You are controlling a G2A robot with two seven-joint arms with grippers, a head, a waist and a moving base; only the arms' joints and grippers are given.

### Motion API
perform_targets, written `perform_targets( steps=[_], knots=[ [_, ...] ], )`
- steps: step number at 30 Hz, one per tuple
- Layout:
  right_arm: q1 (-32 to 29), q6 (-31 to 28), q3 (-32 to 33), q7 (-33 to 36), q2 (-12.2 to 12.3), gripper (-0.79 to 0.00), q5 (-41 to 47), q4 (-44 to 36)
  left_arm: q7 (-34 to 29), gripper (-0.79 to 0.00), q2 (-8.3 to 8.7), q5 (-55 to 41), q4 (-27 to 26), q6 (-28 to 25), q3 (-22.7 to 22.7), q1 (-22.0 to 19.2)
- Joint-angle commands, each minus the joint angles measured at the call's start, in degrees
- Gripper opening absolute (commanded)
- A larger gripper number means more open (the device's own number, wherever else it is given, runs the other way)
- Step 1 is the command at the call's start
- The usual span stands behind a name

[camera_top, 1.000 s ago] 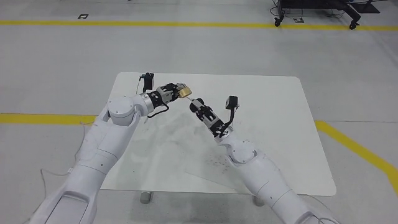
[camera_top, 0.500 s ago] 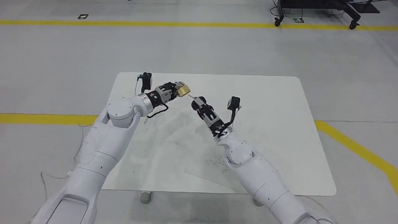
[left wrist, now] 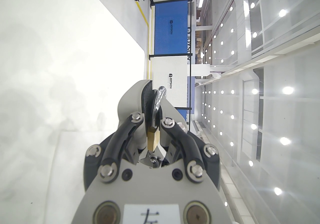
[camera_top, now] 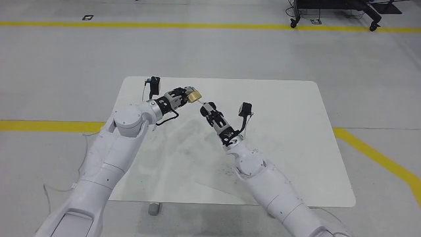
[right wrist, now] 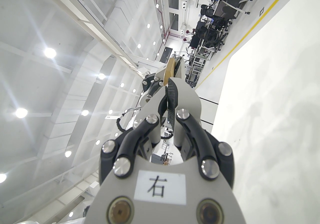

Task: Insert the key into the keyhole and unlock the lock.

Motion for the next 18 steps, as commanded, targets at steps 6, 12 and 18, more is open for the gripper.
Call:
perform_targets(
  steps=[6,12,18],
  knots=[
    [0.3,0.5,-0.5,0.5,-0.6,-0.785,-0.8,0.5,0.1,-0.785,-0.1,0.4,-0.4,0.3,-0.2,0.2],
    [0.4,0.7,-0.9,1.0,-1.0,-0.785,-2.0,0.7,0.1,-0.785,-0.25,0.3,-0.2,0.3,-0.4,0.2],
    [0.3,0.5,-0.4,1.0,-1.2,-0.785,-2.6,0.7,-0.5,-0.785,-0.32,1.2,-0.2,0.1,-0.3,0.2]
  ],
)
